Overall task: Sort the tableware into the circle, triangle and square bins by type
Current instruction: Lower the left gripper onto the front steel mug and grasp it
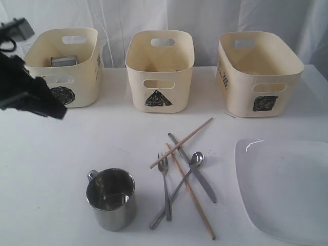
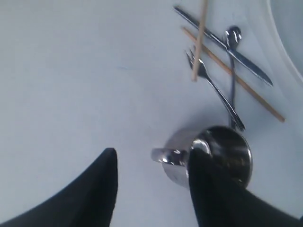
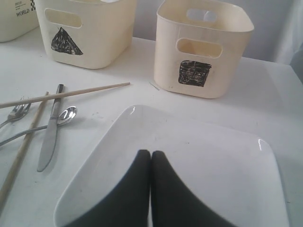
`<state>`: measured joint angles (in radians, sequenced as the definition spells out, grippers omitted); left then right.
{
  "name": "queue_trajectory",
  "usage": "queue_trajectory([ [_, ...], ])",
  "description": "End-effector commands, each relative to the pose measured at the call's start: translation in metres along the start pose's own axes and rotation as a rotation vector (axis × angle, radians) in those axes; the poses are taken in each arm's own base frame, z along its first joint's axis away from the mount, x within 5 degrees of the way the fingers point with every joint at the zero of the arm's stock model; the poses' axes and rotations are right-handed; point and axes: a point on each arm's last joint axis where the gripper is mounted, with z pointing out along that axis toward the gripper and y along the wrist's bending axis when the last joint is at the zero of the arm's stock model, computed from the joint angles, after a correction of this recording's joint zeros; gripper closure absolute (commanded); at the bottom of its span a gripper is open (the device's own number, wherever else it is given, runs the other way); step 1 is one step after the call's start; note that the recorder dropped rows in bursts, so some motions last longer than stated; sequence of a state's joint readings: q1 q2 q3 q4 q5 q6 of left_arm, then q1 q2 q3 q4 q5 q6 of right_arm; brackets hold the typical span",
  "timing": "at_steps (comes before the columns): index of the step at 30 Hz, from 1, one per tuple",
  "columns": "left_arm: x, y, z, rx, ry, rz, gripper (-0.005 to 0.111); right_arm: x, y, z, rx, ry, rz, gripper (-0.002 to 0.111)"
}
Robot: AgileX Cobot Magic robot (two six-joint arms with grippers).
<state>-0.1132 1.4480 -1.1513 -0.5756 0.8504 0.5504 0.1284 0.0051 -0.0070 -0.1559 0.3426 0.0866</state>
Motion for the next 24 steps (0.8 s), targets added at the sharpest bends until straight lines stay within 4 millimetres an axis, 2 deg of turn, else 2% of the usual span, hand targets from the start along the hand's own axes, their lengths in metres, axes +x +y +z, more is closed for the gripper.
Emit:
queue_trajectory([
  [1,0.021,-0.027,0.028,0.076,0.114,0.056,0.054,0.001,0.000,0.000,-0.005,-0.006,0.005,0.108],
  [7,0.031,-0.044,0.045,0.080,0.178,0.084,0.054,0.001,0.000,0.000,-0.005,-0.006,0.005,0.108],
  [12,0.035,-0.045,0.048,0.022,0.229,0.069,0.054,0.001,0.000,0.000,-0.005,-0.006,0.005,0.108],
  [20,0.034,-0.044,0.048,0.002,0.217,-0.028,0.054,0.001,0.000,0.000,-0.005,-0.006,0.005,0.108],
  [24,0.034,-0.052,0.052,0.009,0.216,-0.004,0.054,0.001,0.000,0.000,-0.005,-0.006,0.005,0.108],
])
